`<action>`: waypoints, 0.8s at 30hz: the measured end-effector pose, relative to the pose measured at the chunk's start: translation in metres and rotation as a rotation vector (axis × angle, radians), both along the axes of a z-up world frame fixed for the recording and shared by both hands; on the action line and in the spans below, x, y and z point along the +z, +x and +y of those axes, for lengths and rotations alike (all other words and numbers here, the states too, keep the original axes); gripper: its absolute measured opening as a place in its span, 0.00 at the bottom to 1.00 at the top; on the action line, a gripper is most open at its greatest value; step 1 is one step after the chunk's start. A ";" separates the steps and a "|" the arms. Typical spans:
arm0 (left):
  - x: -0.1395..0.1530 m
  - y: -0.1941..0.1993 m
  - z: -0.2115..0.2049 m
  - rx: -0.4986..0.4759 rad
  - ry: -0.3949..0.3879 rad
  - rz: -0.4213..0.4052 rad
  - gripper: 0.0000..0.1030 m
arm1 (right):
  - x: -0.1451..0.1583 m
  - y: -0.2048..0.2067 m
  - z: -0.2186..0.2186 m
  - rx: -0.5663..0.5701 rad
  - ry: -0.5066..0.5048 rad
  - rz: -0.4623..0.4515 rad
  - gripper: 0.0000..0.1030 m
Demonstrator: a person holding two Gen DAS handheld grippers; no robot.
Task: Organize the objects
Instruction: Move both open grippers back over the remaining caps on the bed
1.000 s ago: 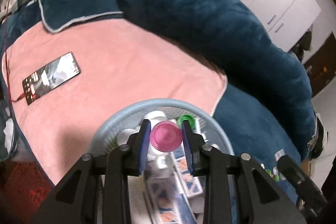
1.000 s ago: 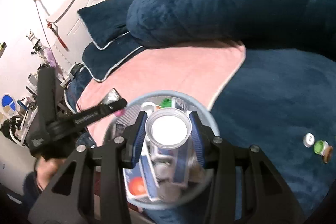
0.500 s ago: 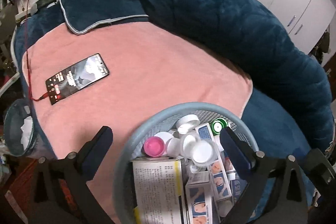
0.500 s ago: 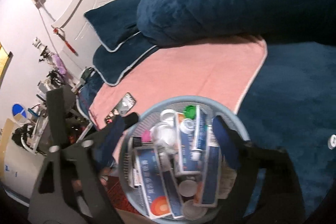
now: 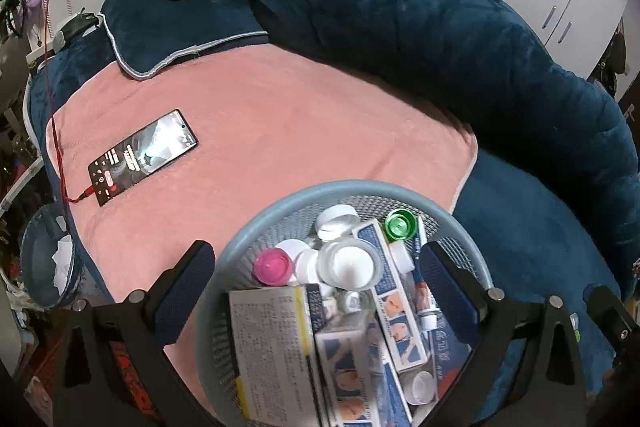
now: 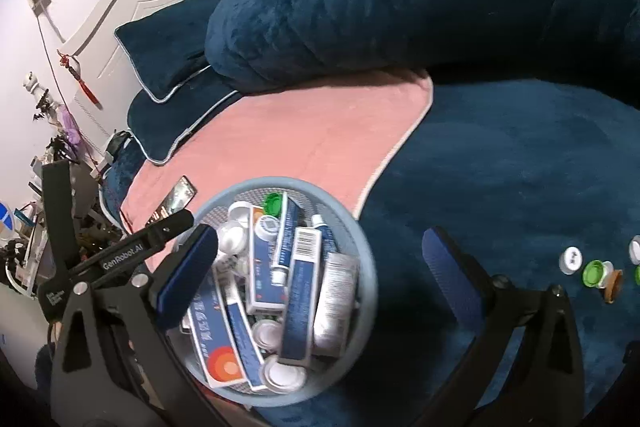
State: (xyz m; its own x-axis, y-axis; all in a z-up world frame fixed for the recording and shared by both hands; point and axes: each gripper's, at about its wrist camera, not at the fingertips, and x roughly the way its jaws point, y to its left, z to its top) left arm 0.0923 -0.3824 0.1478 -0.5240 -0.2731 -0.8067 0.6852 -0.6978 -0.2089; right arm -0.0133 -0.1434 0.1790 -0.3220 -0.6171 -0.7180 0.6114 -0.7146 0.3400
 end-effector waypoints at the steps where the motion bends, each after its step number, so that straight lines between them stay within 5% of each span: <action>1: 0.001 -0.001 0.003 -0.003 0.000 0.001 0.99 | 0.001 -0.001 0.003 -0.004 0.002 0.002 1.00; 24: 0.028 -0.089 0.152 -0.309 -0.101 -0.048 0.99 | 0.007 -0.037 0.157 -0.199 0.072 0.057 1.00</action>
